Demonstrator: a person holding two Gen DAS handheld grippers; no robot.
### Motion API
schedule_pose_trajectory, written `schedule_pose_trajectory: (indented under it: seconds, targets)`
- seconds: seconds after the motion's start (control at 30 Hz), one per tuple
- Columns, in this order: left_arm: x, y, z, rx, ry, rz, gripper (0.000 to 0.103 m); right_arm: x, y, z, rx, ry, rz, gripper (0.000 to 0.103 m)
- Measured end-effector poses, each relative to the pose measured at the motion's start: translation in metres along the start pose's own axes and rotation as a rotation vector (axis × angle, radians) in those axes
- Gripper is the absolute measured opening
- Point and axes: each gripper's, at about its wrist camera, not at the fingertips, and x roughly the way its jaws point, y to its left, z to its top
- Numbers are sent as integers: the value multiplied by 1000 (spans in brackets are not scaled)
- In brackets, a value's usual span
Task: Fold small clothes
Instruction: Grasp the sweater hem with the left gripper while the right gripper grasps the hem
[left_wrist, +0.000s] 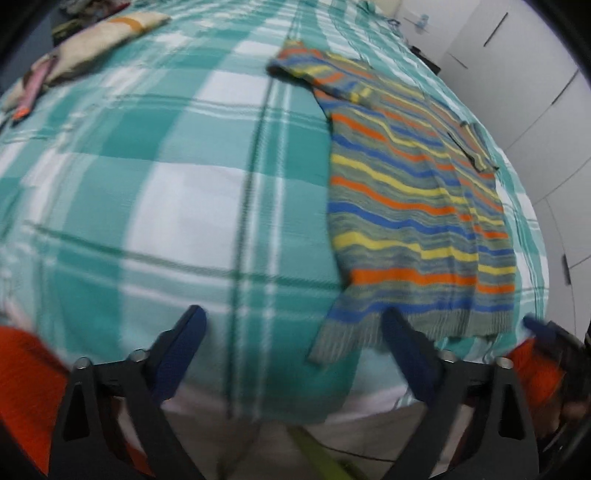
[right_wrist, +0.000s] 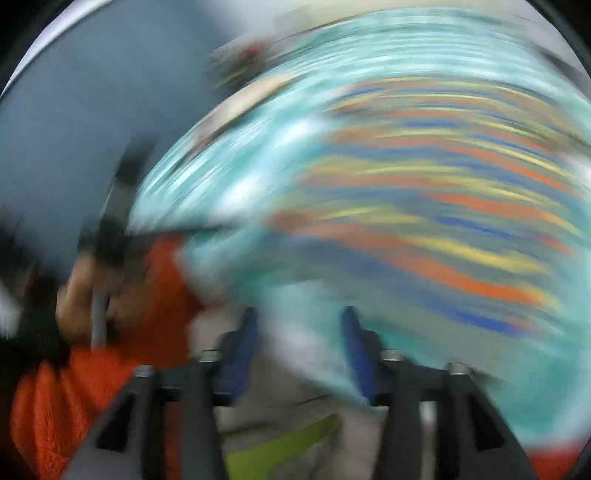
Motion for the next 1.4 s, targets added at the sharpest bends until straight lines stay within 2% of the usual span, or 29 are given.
schedule_pose_trajectory:
  seconds: [0.03, 0.07, 0.1, 0.13, 0.17, 0.23, 0.33, 0.43, 0.47, 0.5, 0.53, 0.57, 0.6, 0.63, 0.7, 0.77, 0.83, 0.93, 1.03, 1.2, 1.3, 1.4]
  targets:
    - [11, -2, 1, -7, 20, -26, 75, -17, -44, -3, 138, -23, -74, 59]
    - [18, -4, 1, -16, 42, -45, 69, -23, -78, -8, 252, -9, -128, 58]
    - [24, -7, 0, -24, 54, -53, 68, -26, -101, -12, 325, 10, -149, 53]
    - [24, -7, 0, -18, 44, -49, 68, -27, -126, -19, 413, 21, -131, 38]
    - [23, -10, 0, -3, 35, -50, 68, -24, -143, -25, 485, 25, -76, 29]
    - [22, -15, 0, 27, 38, -63, 67, -16, -154, -29, 540, 33, -10, 29]
    - [25, -14, 1, 15, 34, -67, 66, 2, -146, -23, 509, 48, -7, 29]
    - [28, -23, 3, 40, 42, -40, 62, 33, -139, -15, 513, 50, 42, 28]
    - [28, -27, 3, 65, 46, -47, 51, 38, -135, -11, 502, 60, 66, 27]
    - [28, -35, 3, 102, 53, -55, 45, 41, -127, -8, 479, 63, 86, 26]
    - [30, -40, 2, 133, 63, -47, 24, 47, -116, -9, 446, 72, 79, 12]
    - [34, -47, 1, 177, 84, -35, 5, 48, -110, -7, 404, 96, 45, 5]
    - [36, -51, 0, 203, 91, -18, 4, 49, -108, -5, 374, 133, -15, 5]
    - [35, -54, -1, 221, 84, 3, 4, 49, -111, -5, 368, 146, -40, 5]
    - [28, -56, 0, 235, 84, 22, 3, 30, -112, 0, 337, 171, -139, 5]
    - [16, -52, 1, 228, 69, 25, 3, 1, -111, 5, 266, 177, -292, 5]
    - [14, -46, 0, 222, 79, 17, 3, -17, -114, 7, 244, 190, -364, 5]
    - [28, -48, -3, 247, 106, 47, 3, -12, -132, 3, 254, 250, -387, 5]
    - [36, -56, -7, 291, 101, 81, 2, 19, -138, -1, 248, 327, -422, 5]
    - [38, -53, -6, 262, 108, 77, 2, 39, -140, 14, 282, 327, -434, 5]
    - [45, -53, -7, 259, 114, 94, 2, 38, -148, 14, 296, 327, -434, 5]
    - [41, -52, -5, 242, 114, 74, 2, 36, -153, 15, 297, 329, -441, 5]
